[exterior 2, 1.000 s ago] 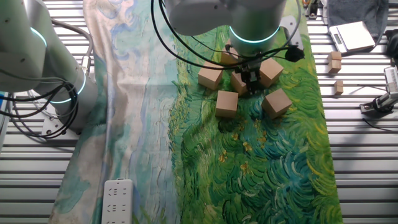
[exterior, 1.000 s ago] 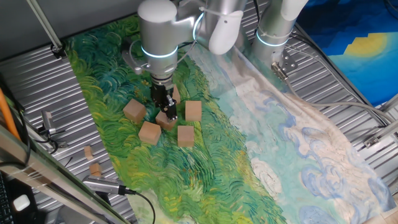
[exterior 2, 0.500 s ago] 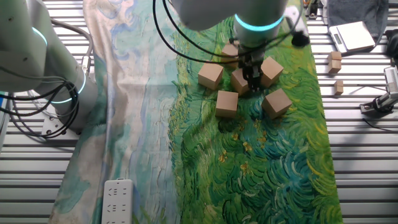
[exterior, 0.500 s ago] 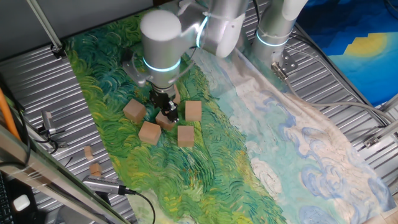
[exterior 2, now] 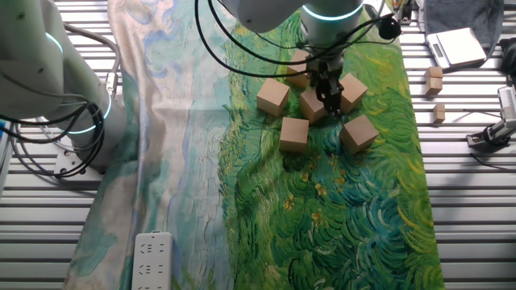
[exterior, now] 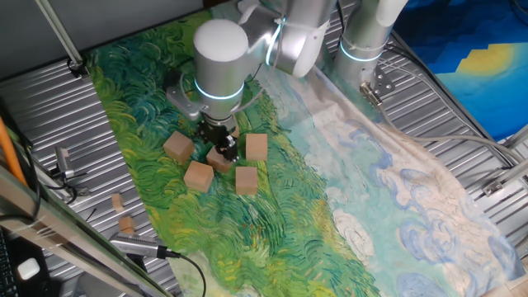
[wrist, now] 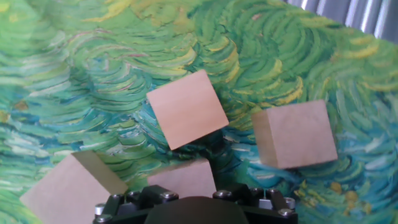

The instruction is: Stack the blocks into a pyramid shape

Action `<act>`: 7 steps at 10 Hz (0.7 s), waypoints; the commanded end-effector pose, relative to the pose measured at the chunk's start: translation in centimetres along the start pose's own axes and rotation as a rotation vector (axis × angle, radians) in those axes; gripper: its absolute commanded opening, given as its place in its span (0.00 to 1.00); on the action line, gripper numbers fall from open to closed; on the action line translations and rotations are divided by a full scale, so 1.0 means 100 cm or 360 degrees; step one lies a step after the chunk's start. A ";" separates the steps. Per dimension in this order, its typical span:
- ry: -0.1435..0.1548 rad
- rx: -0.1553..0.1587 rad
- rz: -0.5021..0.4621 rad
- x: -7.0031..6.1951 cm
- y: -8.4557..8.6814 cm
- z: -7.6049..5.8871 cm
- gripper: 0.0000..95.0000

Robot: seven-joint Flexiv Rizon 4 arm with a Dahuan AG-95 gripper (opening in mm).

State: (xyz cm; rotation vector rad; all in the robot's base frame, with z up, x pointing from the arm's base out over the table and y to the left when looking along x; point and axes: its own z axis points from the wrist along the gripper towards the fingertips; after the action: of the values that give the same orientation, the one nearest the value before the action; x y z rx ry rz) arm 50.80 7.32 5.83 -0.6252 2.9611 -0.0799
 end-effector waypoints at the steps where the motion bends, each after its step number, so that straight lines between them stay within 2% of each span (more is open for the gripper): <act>1: -0.0036 0.0000 -0.0108 0.000 0.000 0.001 0.80; 2: -0.0077 -0.0014 -0.0169 0.000 0.000 0.001 0.80; 4: -0.0104 -0.0016 -0.0221 0.000 0.000 0.000 0.80; 5: -0.0114 0.0001 -0.0237 0.000 0.000 0.000 0.80; 6: -0.0119 0.0040 -0.0266 0.000 0.000 0.002 0.80; 7: -0.0124 0.0050 -0.0281 0.001 0.000 0.002 0.80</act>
State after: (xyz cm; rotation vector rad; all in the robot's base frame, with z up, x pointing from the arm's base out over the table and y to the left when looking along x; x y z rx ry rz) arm 50.53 7.69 5.58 -0.8665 2.8324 -0.0857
